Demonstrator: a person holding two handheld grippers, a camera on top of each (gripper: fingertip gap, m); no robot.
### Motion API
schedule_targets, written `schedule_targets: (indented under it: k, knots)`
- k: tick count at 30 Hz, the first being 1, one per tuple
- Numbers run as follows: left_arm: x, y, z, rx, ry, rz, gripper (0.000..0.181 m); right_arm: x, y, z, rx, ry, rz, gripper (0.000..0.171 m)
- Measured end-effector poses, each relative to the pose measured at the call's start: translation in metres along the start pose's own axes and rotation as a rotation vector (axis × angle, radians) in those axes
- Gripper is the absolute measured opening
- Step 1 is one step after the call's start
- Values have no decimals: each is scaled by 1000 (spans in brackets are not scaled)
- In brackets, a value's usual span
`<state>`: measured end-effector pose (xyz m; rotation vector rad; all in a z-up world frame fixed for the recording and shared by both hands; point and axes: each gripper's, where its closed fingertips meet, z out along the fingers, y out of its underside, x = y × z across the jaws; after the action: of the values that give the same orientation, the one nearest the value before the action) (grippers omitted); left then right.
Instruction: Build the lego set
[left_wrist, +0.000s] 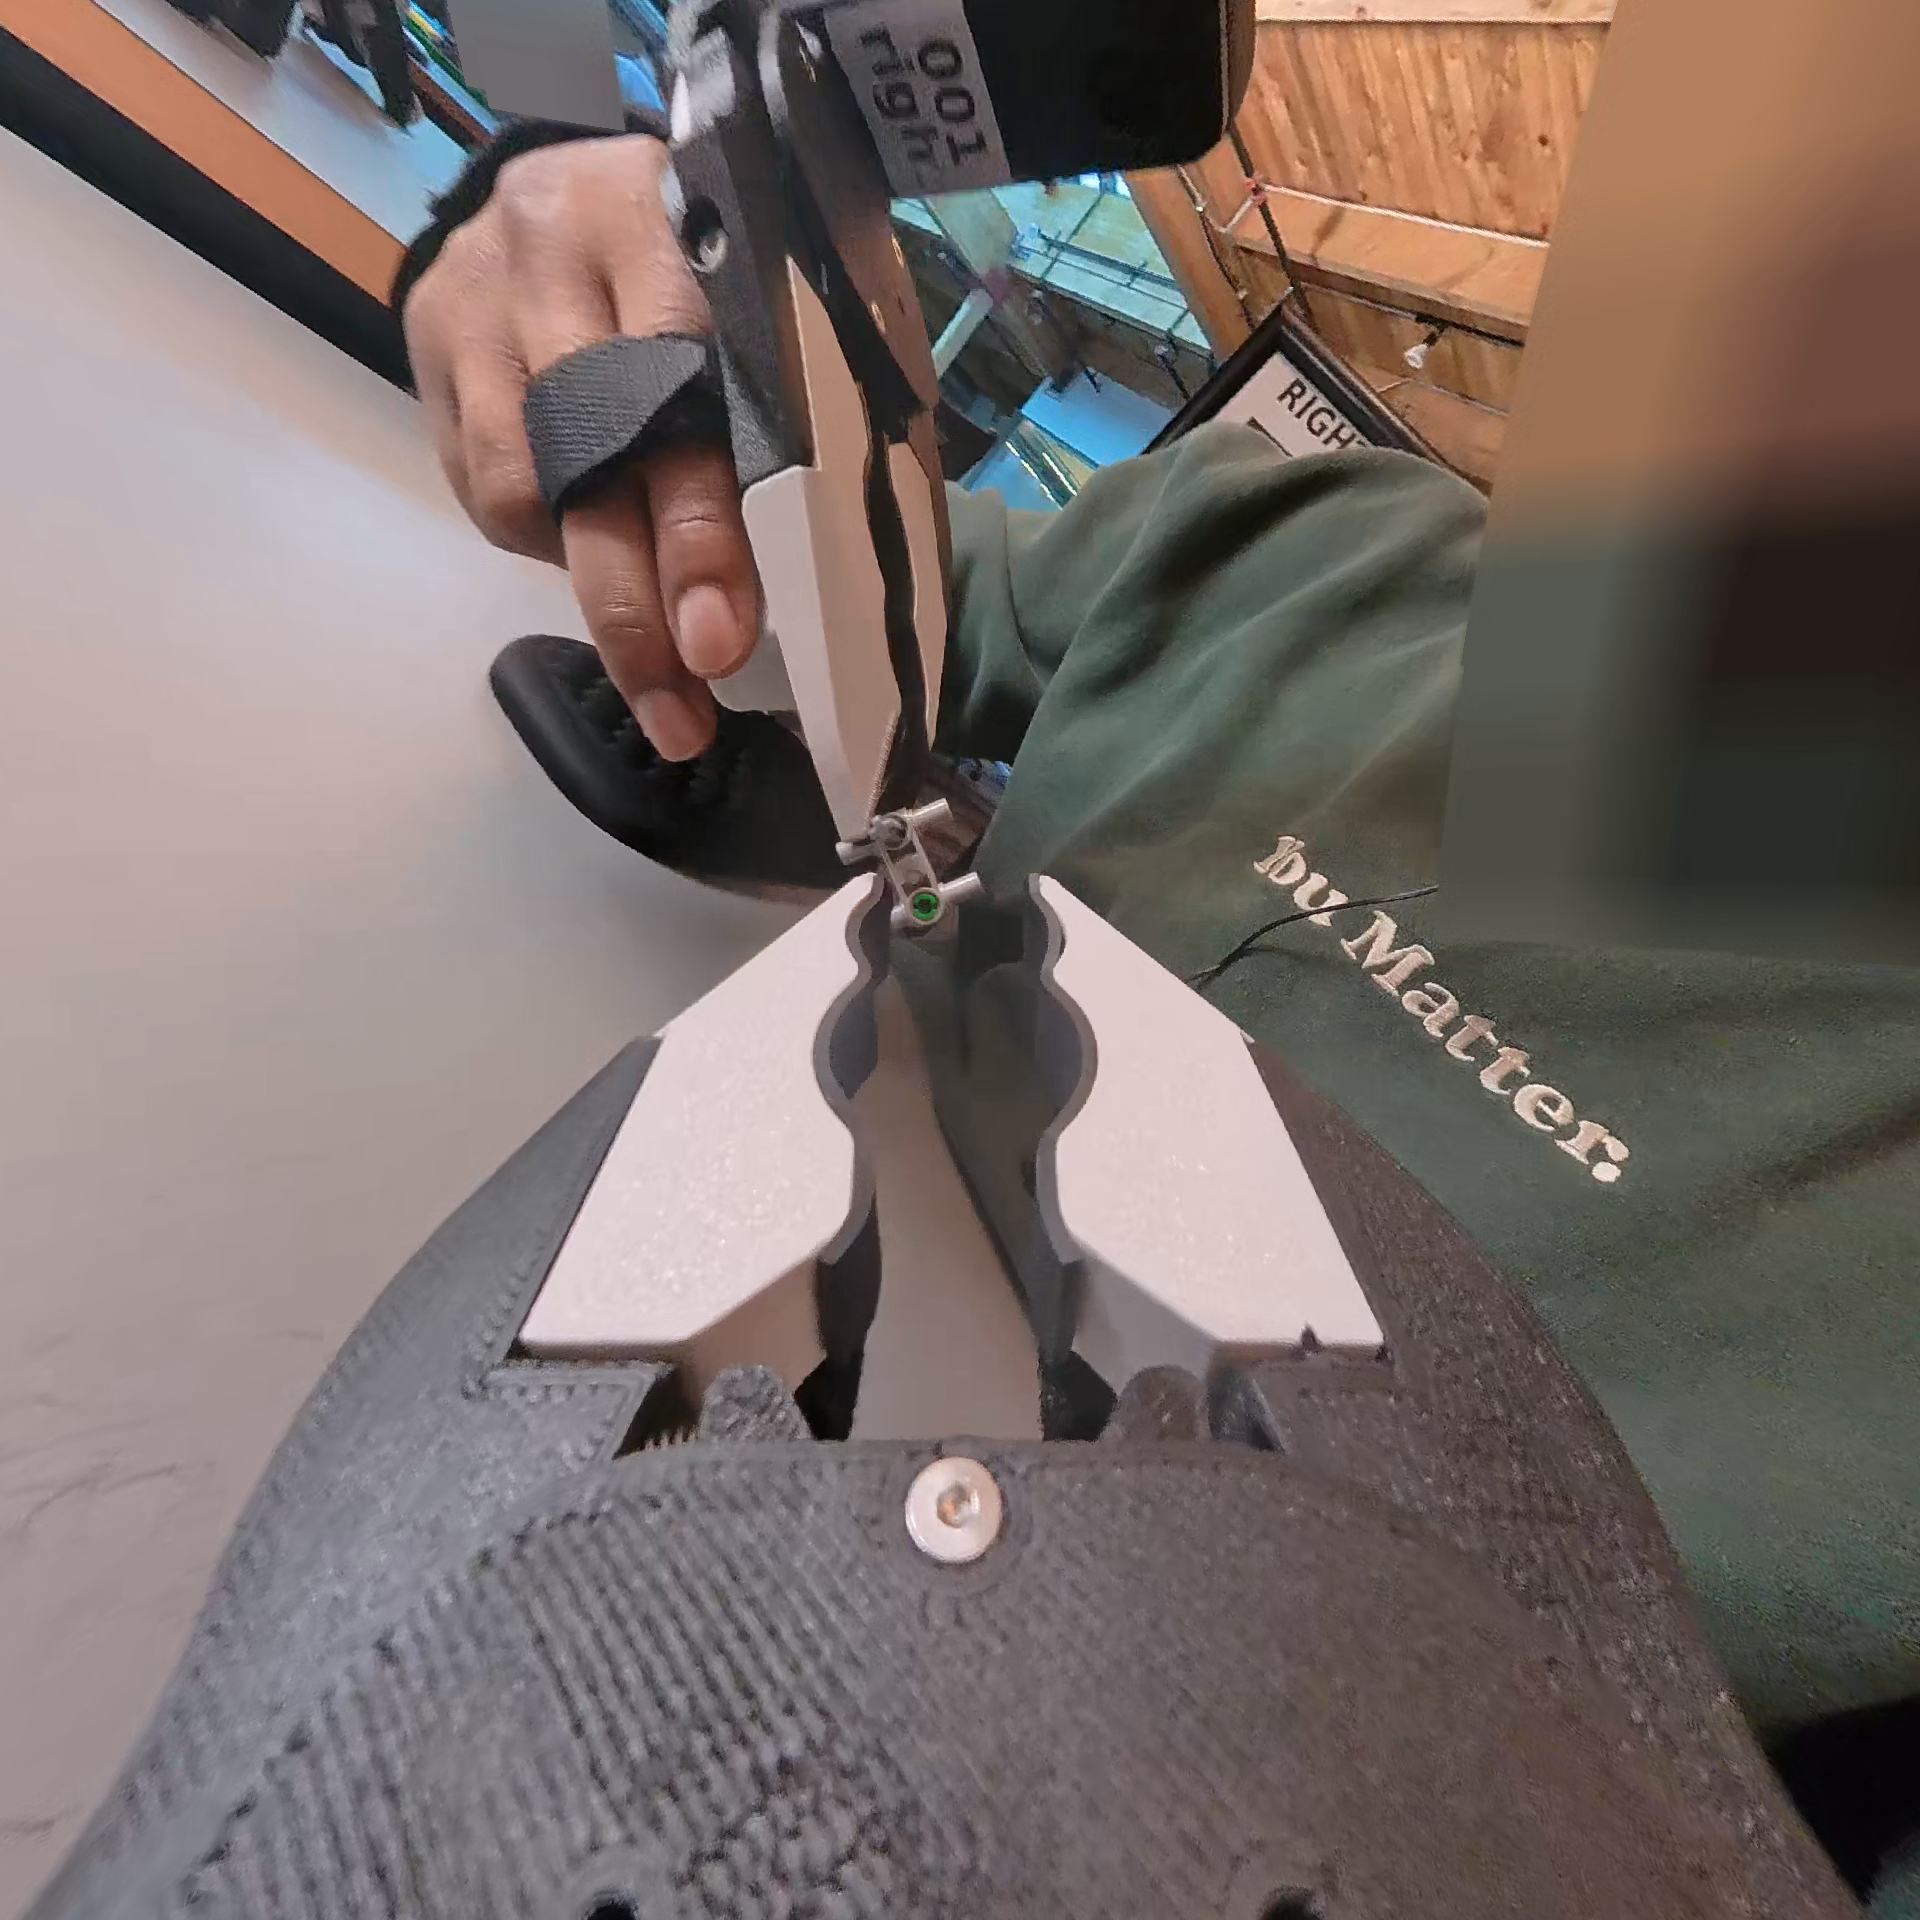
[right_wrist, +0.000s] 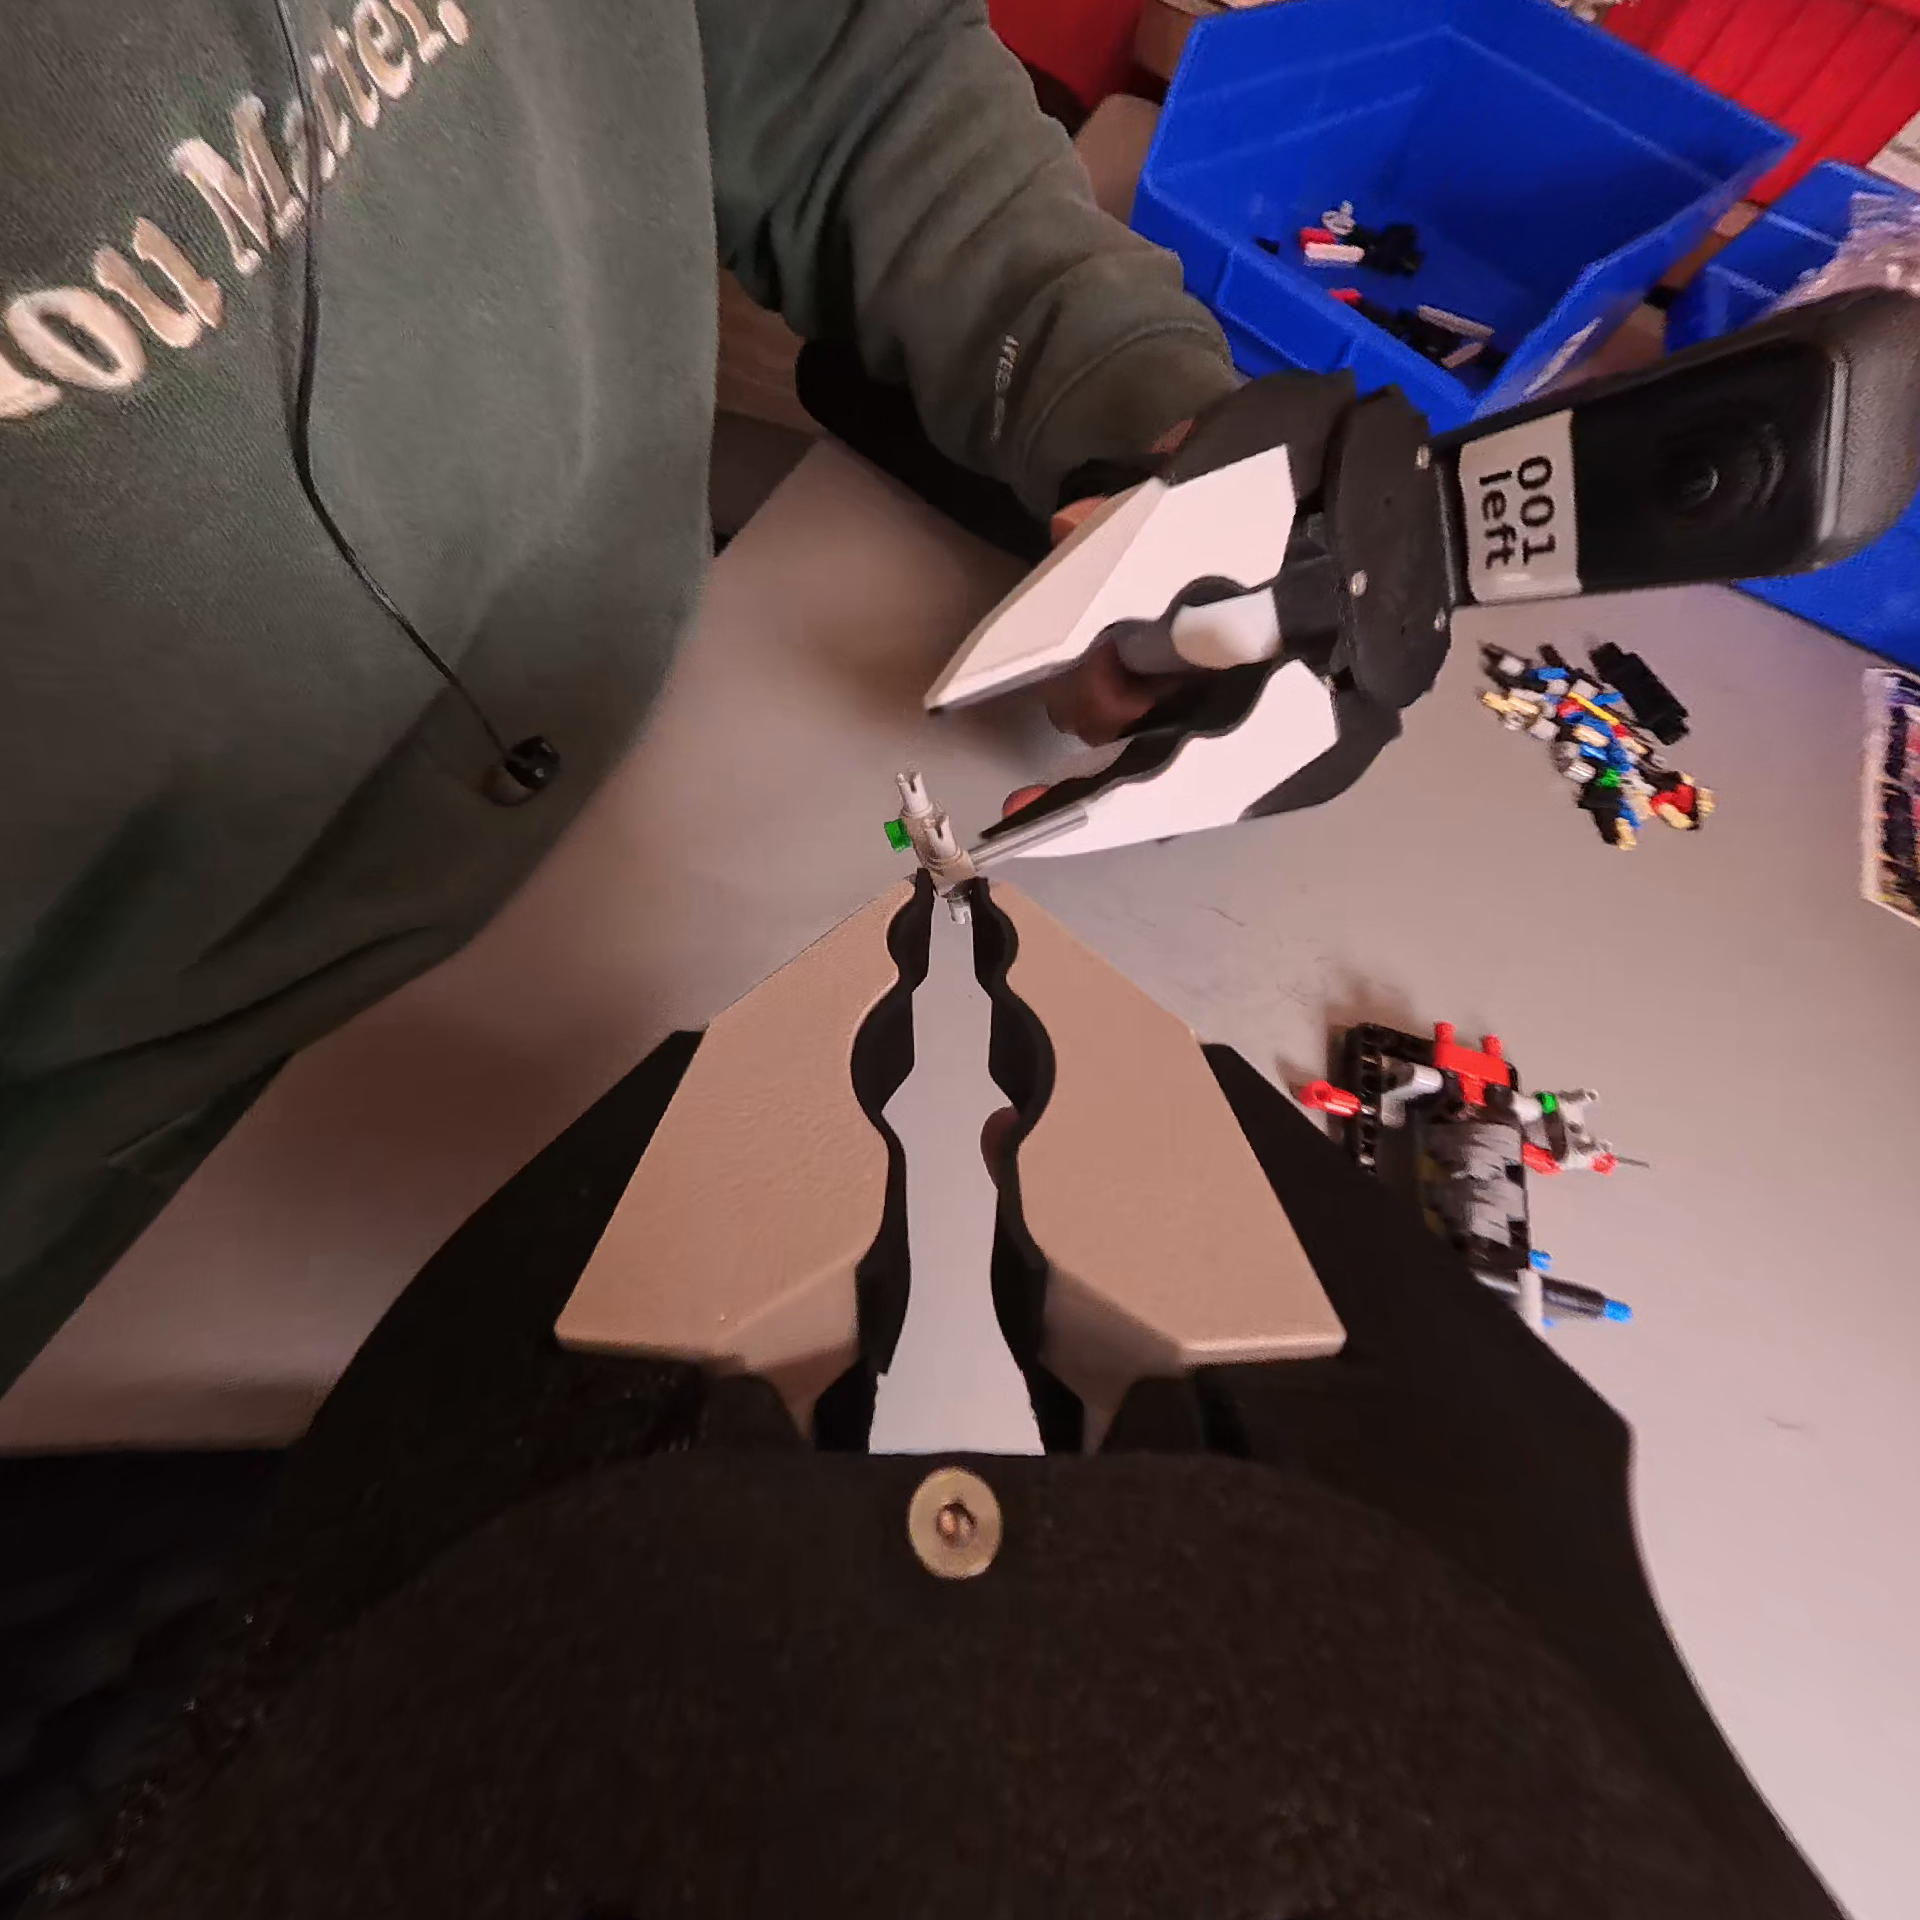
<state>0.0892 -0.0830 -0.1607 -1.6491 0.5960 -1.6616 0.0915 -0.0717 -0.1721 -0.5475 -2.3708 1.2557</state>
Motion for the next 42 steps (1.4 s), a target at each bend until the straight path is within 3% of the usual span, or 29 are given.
schedule_targets:
  k: [4, 8, 12, 16, 22, 27, 42]
  knots:
    - [-18, -8, -12, 13, -147, 62, 23, -5, 9, -10, -3, 57, 36, 4]
    - [-62, -23, -31, -21, -480, 212, 16, -12, 31, -24, 23, 121, 139, 4]
    - [-101, -45, -34, -198, -700, 344, 15, -17, 51, -35, 38, 193, 207, 5]
    - [-152, -59, -15, -467, -835, 474, 17, -19, 62, -48, 58, 244, 243, 5]
    - [-208, -58, 11, -914, -776, 696, 19, -22, 68, -60, 87, 276, 250, 5]
    - [-229, -56, 17, -1075, -645, 698, 19, -24, 69, -63, 116, 271, 242, 5]
    - [-230, -49, 19, -1102, -516, 665, 4, -23, 71, -63, 150, 251, 250, 5]
